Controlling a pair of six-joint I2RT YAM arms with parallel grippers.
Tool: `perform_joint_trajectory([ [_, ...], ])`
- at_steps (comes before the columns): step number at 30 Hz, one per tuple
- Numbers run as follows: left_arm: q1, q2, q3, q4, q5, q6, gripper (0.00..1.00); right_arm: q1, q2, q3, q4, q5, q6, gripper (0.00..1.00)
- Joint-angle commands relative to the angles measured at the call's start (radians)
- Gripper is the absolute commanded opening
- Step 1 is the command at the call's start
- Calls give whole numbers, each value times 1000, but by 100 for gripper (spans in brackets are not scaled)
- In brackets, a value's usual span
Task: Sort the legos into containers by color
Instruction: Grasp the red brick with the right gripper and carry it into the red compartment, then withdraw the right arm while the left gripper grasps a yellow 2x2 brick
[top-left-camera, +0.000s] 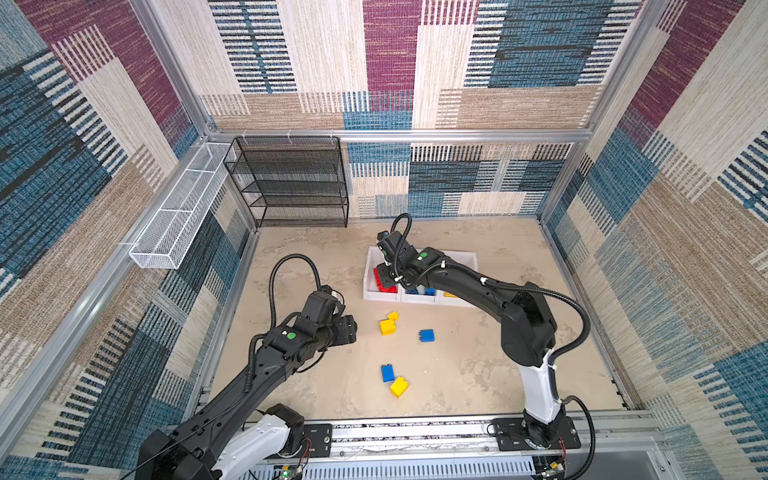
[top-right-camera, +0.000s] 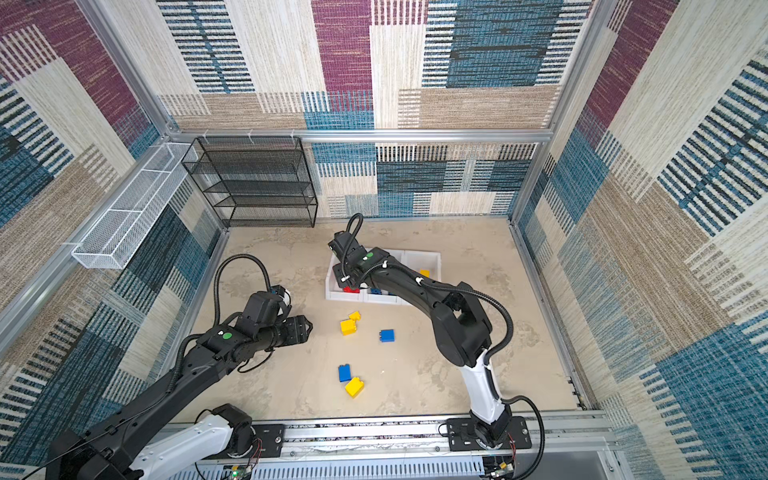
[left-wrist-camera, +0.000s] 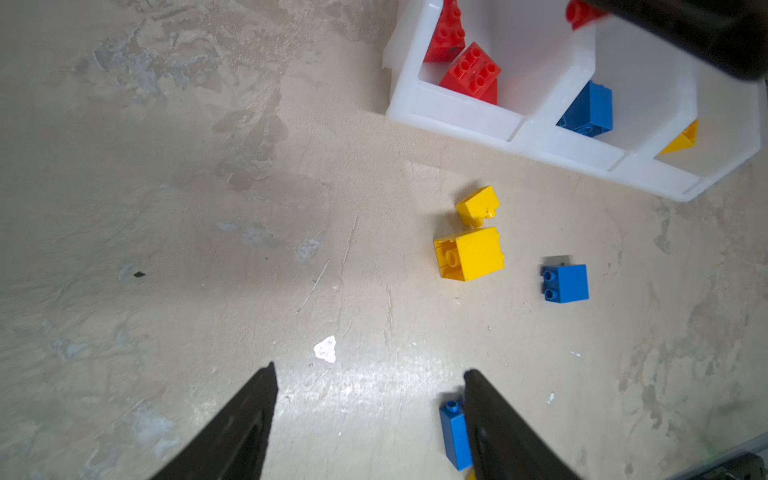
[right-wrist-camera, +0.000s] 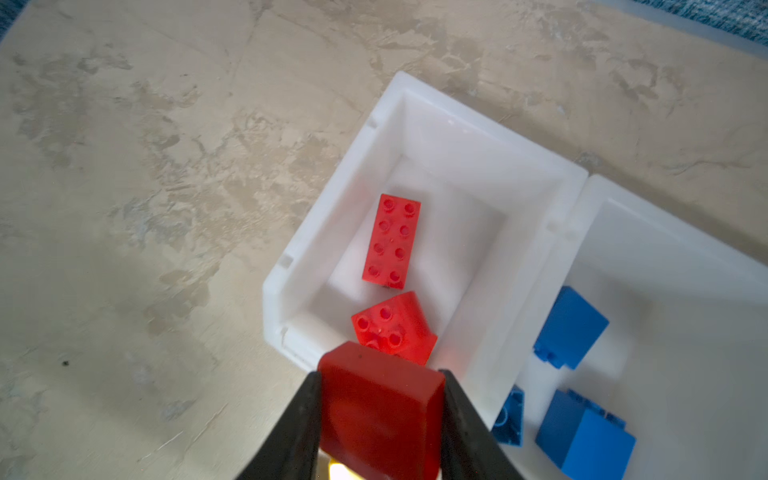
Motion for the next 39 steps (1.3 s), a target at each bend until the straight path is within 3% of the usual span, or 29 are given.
perform_joint_trajectory([
  [1,0,-10,-8,0,12,-15,74,-25,83,109,-79,5,-26,42],
  [7,1,-20,-18,-7,14,-20,74,-32,135,188,-109,-5,-20,64],
  [10,1,-16,-21,-2,22,-20,74,-32,123,174,-106,-2,-20,70],
  [21,1,-4,-27,14,62,-11,75,-32,26,90,-79,-8,6,72],
  [32,-19,58,-50,55,182,-8,75,-4,-290,-358,44,-16,83,72],
  [39,-165,82,-67,57,193,-8,75,31,-469,-637,76,-13,172,72],
])
